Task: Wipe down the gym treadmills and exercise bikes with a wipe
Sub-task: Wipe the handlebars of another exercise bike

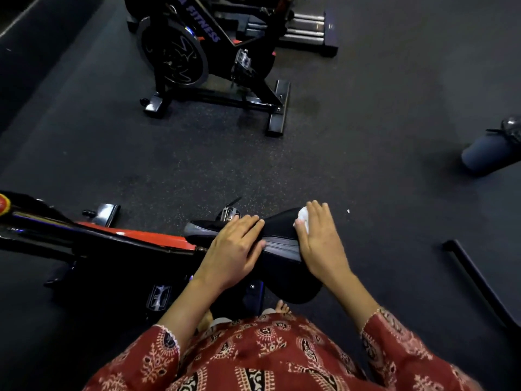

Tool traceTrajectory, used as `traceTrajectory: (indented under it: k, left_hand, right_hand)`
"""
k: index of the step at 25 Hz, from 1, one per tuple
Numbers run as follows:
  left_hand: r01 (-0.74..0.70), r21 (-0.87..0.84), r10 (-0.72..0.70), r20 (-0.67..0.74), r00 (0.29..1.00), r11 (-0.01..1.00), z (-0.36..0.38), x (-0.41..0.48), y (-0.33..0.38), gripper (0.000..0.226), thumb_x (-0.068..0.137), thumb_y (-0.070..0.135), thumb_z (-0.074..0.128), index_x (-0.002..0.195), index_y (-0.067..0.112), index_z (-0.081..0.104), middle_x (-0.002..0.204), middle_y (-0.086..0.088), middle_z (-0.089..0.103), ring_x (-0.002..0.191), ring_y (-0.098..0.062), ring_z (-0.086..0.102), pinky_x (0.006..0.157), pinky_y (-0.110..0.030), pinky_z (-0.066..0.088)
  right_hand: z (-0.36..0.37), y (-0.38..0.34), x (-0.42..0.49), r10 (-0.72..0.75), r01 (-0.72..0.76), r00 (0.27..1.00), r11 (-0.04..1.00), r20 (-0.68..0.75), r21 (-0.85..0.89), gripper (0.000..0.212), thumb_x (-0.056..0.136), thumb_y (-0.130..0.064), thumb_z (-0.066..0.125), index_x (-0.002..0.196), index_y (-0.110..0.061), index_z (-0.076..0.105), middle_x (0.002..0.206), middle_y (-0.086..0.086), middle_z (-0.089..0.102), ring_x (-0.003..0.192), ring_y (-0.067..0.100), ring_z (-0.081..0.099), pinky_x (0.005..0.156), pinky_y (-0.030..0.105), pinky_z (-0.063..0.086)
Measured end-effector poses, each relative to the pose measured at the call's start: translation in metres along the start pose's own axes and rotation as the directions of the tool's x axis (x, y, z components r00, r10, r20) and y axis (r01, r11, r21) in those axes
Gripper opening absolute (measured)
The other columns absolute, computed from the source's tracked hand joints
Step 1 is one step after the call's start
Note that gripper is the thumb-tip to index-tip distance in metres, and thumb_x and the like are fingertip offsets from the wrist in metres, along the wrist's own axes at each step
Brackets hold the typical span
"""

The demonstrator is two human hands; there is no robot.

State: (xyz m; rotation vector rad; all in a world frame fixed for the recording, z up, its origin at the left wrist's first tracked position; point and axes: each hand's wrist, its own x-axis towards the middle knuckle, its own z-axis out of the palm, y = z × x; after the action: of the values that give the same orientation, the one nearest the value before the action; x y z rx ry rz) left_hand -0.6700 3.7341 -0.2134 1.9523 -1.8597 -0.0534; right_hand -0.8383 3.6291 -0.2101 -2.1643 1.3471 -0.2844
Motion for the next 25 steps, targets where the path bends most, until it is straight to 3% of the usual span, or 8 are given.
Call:
traceTrajectory:
  k: [2,5,10,15,17,20,22,25]
  left_hand:
    - [0.0,0.01,0.0,0.029,1.0,1.0,0.002,-0.001,0.007,0.049,0.093,0.033,0.042,0.122,0.0,0.061,0.124,-0.015,0.062,0.116,-0.029,0.059,0.107,-0.04,0.034]
    - [0.006,0.008,-0.007,0.042,0.999,1.0,0.003,-0.002,0.007,0.054,0.099,0.039,0.033,0.127,0.0,0.057,0.129,-0.015,0.058,0.122,-0.029,0.054,0.11,-0.037,0.027]
    - [0.033,0.02,-0.035,0.072,0.997,0.999,0.003,-0.005,0.01,0.058,0.101,0.041,0.026,0.13,0.001,0.055,0.133,-0.015,0.055,0.125,-0.029,0.051,0.113,-0.035,0.024]
    - [0.04,-0.001,-0.04,0.078,0.996,0.999,0.003,-0.009,0.01,0.059,0.102,0.042,0.023,0.133,0.001,0.052,0.139,-0.014,0.051,0.131,-0.028,0.045,0.114,-0.035,0.022]
    - [0.035,0.0,-0.035,0.066,0.997,0.999,0.003,-0.013,0.01,0.057,0.102,0.041,0.025,0.134,0.001,0.051,0.14,-0.013,0.049,0.133,-0.027,0.042,0.115,-0.035,0.02]
    - [0.038,0.013,-0.038,0.059,0.998,0.999,0.003,-0.015,0.011,0.057,0.102,0.041,0.025,0.135,0.002,0.05,0.142,-0.013,0.047,0.134,-0.027,0.04,0.115,-0.035,0.021]
    - [0.033,0.013,-0.034,0.069,0.997,0.999,0.002,-0.014,0.01,0.058,0.102,0.042,0.023,0.135,0.002,0.05,0.141,-0.013,0.048,0.134,-0.027,0.041,0.115,-0.035,0.021]
    - [0.029,0.009,-0.03,0.067,0.997,1.0,-0.002,-0.017,0.007,0.059,0.102,0.042,0.023,0.134,0.001,0.05,0.141,-0.013,0.048,0.134,-0.024,0.04,0.115,-0.033,0.02]
  right_hand:
    - [0.009,-0.008,-0.029,-0.177,0.17,0.983,0.975,-0.042,-0.143,0.057,0.103,-0.039,0.024,0.148,-0.004,0.028,0.157,0.006,0.022,0.146,0.023,0.008,0.119,0.031,0.002]
    - [0.007,-0.003,-0.028,-0.378,0.372,0.925,0.892,0.028,-0.259,0.061,0.104,-0.044,0.014,0.143,-0.007,0.043,0.151,0.008,0.038,0.141,0.025,0.03,0.116,0.038,0.012]
    - [0.011,-0.016,-0.003,-0.195,0.183,0.981,0.934,-0.01,-0.306,0.066,0.096,-0.045,0.017,0.142,-0.005,0.042,0.151,0.013,0.037,0.141,0.031,0.031,0.117,0.04,0.011]
    - [0.001,0.019,-0.063,-0.574,0.58,0.811,0.767,0.113,-0.275,0.05,0.103,-0.033,0.031,0.146,-0.008,0.037,0.154,0.008,0.033,0.144,0.024,0.026,0.117,0.038,0.021]
    - [-0.004,0.028,-0.06,-0.46,0.457,0.887,0.862,0.039,-0.219,0.054,0.104,-0.039,0.024,0.15,-0.012,0.027,0.158,0.002,0.021,0.147,0.017,0.014,0.119,0.034,0.013]
    - [0.009,0.002,-0.029,-0.137,0.131,0.99,0.983,-0.037,-0.128,0.066,0.097,-0.047,0.015,0.151,-0.008,0.021,0.16,0.001,0.012,0.148,0.017,-0.001,0.118,0.027,-0.009]
    - [0.018,-0.017,-0.023,-0.17,0.158,0.985,0.959,-0.033,-0.237,0.066,0.097,-0.044,0.019,0.146,-0.003,0.034,0.156,0.01,0.025,0.146,0.026,0.017,0.119,0.037,0.001]
    - [0.02,-0.001,-0.046,-0.496,0.483,0.867,0.816,0.043,-0.316,0.053,0.099,-0.034,0.033,0.142,-0.004,0.043,0.151,0.012,0.037,0.14,0.028,0.033,0.115,0.042,0.025]
